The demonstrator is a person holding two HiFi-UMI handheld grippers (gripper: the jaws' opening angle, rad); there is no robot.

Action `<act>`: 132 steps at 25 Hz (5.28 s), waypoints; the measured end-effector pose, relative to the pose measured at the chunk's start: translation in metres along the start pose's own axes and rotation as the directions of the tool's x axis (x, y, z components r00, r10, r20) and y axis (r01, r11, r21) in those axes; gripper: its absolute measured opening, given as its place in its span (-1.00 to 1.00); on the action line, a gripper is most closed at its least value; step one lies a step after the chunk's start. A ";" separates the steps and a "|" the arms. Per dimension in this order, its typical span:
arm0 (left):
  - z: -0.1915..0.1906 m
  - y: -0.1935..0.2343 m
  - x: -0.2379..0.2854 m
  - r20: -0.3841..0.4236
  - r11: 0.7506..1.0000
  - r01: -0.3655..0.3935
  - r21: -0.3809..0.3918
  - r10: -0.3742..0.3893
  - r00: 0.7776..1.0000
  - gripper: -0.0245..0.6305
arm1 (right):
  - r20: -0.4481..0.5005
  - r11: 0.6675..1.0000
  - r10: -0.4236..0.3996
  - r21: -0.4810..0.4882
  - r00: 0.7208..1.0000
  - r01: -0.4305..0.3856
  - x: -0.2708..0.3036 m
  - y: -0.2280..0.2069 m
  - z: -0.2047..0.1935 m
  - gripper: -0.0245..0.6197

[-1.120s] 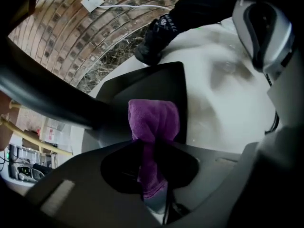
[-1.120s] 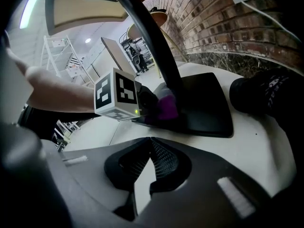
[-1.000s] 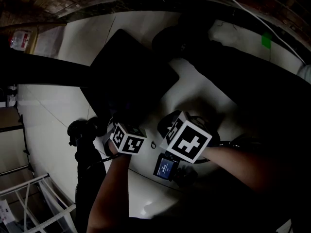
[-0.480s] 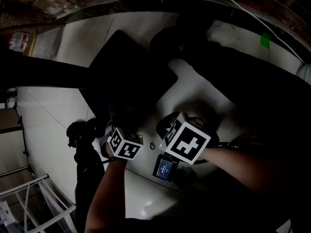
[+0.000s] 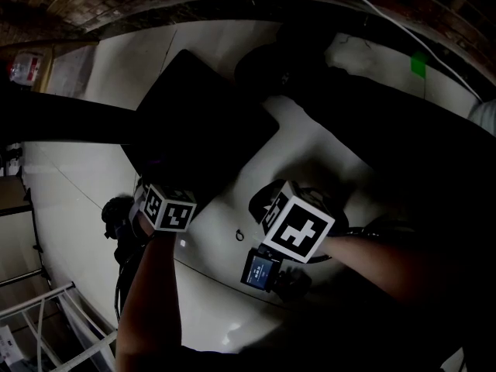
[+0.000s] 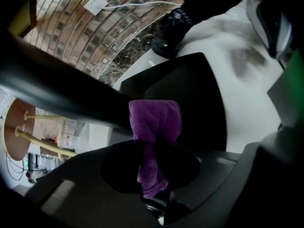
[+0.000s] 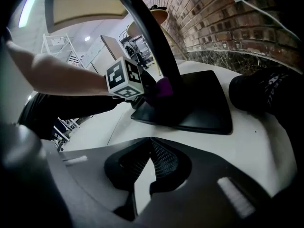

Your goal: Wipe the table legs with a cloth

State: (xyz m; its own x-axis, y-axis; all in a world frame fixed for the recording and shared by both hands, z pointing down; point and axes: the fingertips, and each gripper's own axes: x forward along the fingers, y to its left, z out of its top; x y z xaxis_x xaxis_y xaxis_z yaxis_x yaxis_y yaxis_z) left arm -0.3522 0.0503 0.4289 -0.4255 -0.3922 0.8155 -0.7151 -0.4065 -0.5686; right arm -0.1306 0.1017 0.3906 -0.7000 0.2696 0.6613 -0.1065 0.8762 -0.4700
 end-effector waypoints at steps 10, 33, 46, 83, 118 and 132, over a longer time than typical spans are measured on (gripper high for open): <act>0.003 -0.024 -0.005 0.011 0.988 -0.008 0.155 0.007 1.000 -0.69 | -0.026 1.000 -0.008 -0.017 1.000 0.008 0.004 -0.001 -0.008 -0.92; -0.016 -0.076 -0.017 -0.010 0.947 0.050 0.317 -0.049 0.999 -0.66 | -0.044 0.995 -0.022 -0.093 0.999 0.018 0.001 0.006 -0.009 -0.91; -0.002 -0.014 -0.002 0.007 0.971 0.011 0.240 -0.013 1.000 -0.70 | -0.063 0.994 -0.066 -0.092 0.996 0.060 -0.004 -0.004 -0.018 -0.91; -0.098 -0.033 -0.018 0.248 0.395 0.281 -0.875 -0.132 0.960 -0.65 | 0.120 0.999 0.023 0.040 0.993 -0.028 0.057 0.035 0.064 -0.92; -0.136 0.003 0.017 -0.095 0.499 -0.037 -0.866 -0.090 0.991 -0.71 | 0.116 0.998 0.066 0.011 0.991 -0.067 0.063 0.039 0.050 -0.92; -0.087 0.027 0.018 0.068 0.586 0.058 -0.808 -0.005 0.998 -0.70 | 0.086 0.996 0.087 0.011 0.992 -0.088 0.067 0.048 0.035 -0.92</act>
State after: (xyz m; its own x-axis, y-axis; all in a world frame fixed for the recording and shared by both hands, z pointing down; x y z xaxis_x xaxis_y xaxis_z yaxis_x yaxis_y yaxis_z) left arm -0.4277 0.1044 0.4373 -0.3829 -0.4454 0.8093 -0.8921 0.4056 -0.1989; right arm -0.2073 0.1475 0.3914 -0.7647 0.3096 0.5652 -0.0518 0.8447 -0.5327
